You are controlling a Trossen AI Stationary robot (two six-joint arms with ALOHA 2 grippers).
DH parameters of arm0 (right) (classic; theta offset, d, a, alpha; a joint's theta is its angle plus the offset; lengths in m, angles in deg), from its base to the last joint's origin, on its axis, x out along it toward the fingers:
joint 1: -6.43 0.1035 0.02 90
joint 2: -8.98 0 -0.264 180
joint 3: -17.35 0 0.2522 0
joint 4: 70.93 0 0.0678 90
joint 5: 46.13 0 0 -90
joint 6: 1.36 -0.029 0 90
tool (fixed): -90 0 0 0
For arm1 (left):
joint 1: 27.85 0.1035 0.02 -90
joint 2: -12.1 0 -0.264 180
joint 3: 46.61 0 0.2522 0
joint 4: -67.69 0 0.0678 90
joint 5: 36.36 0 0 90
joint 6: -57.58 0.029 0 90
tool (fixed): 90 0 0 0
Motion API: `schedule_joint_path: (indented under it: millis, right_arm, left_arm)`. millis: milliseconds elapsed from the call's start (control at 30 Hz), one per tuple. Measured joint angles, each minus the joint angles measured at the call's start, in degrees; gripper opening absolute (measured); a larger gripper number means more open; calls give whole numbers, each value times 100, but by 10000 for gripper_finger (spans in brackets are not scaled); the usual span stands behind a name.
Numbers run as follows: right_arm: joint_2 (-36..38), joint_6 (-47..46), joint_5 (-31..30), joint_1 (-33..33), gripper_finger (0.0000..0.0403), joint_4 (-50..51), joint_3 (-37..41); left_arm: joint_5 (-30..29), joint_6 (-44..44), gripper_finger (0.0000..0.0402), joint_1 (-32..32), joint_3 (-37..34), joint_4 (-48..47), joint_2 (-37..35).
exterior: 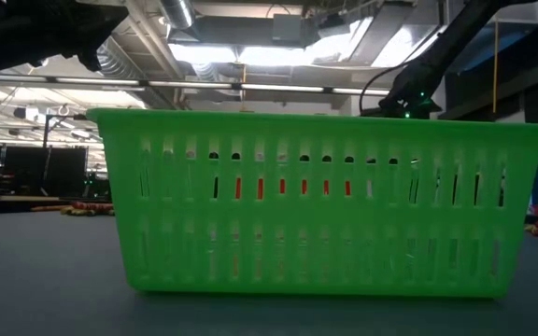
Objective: Sort crayons
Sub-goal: Put the orange crayon into the transparent bin
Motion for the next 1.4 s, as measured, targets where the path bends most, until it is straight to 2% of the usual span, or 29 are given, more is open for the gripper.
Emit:
schedule_joint_path:
  millis: [67, 233, 333, 467, 700, 800, 1133, 1400]
  right_arm:
    - [0, -91, -12, 2, 10, 10, -6]
    - [18, -329, -155, 7, 25, 87, -9]
    - [126, -335, -266, 9, 18, 267, 2]
    - [526, -374, -286, 7, 6, 351, 0]
    - [1337, -551, -285, 7, 13, 366, -182]
    - [1572, -789, -44, 7, 9, 226, -420]
    - [1698, -2102, 1248, 67, 13, -1163, -784]
    - [1497, -2604, 1370, 527, 14, -2491, -789]
  left_arm:
    - [0, 1, 0, -1, 1, 6, -1]
    - [0, 2, 0, -1, 0, 7, 0]
    - [0, 2, 0, 0, 0, 7, 0]
    - [0, 2, 0, 2, -1, 7, 0]
    - [-2, 35, 0, 0, 1, 13, -2]
    - [-2, 36, 0, 2, 0, 30, 0]
    - [0, 37, 0, 0, 1, 55, 0]
    - [-1, 36, 0, 1, 0, 53, 0]
